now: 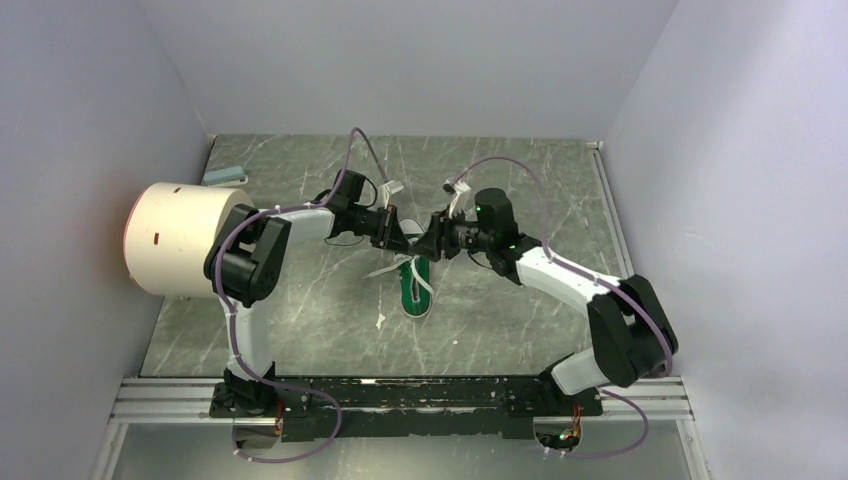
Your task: Tie the shoes
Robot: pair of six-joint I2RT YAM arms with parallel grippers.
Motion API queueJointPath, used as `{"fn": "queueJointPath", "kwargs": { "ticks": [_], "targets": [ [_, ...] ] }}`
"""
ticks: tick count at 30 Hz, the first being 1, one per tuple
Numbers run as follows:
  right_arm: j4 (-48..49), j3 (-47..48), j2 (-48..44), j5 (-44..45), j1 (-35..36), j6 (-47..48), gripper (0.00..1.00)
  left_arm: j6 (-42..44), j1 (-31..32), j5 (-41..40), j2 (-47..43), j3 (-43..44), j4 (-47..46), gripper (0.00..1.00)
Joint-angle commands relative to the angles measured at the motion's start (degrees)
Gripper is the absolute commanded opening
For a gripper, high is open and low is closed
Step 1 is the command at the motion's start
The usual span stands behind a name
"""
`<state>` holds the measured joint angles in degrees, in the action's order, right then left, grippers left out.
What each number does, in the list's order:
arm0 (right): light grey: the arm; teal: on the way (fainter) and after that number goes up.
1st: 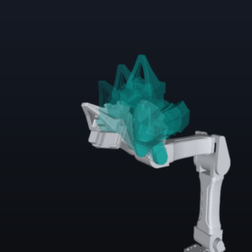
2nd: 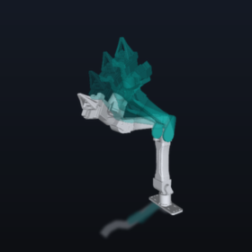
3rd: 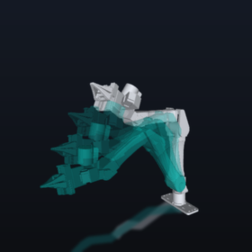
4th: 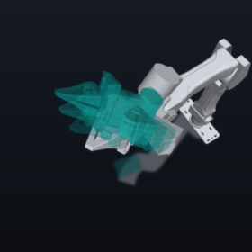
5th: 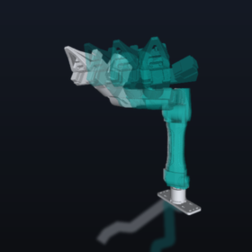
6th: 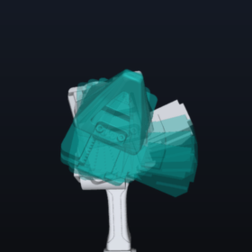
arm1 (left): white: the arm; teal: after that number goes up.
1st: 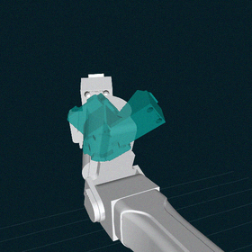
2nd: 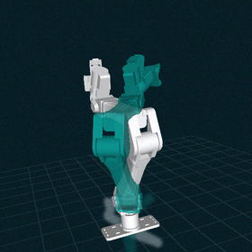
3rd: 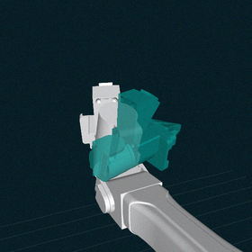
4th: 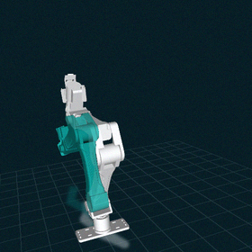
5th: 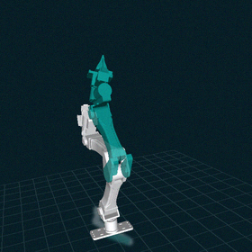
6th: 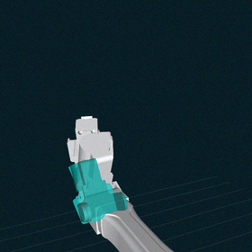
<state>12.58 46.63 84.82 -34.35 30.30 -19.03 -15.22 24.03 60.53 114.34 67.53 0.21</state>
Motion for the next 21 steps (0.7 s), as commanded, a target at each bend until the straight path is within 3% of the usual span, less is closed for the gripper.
{"fn": "queueJointPath", "kwargs": {
  "ticks": [1,4,8,11,15,21],
  "targets": [
    [-2.46,-2.48,-3.57,7.78,-3.69,3.41,0.49,1.38,-0.48,1.49,0.77,-0.31,-3.01,0.05],
    [-2.87,-1.96,-1.44,10.57,-6.56,5.26,0.46,1.95,-0.55,2.02,1.05,0.11,-2.24,0.05],
    [-0.17,-0.31,5.66,5.53,-10.13,8.29,0.43,2.74,-0.59,2.24,1.38,0.58,-1.35,0.05],
    [1.5,2.26,11.32,-2.42,-9.86,11.76,0.41,2.66,-0.61,2.62,1.89,1.23,-1.23,0.05],
    [9.97,0.94,14.92,-9.09,-8.9,9.63,0.39,2.71,-0.65,2.68,1.94,1.97,-1.2,0.05],
    [12.19,2.08,17.87,-10.56,-7.77,11.34,0.32,1.64,-0.65,2.95,2.36,1.82,-2.42,0.05]
  ]
}}
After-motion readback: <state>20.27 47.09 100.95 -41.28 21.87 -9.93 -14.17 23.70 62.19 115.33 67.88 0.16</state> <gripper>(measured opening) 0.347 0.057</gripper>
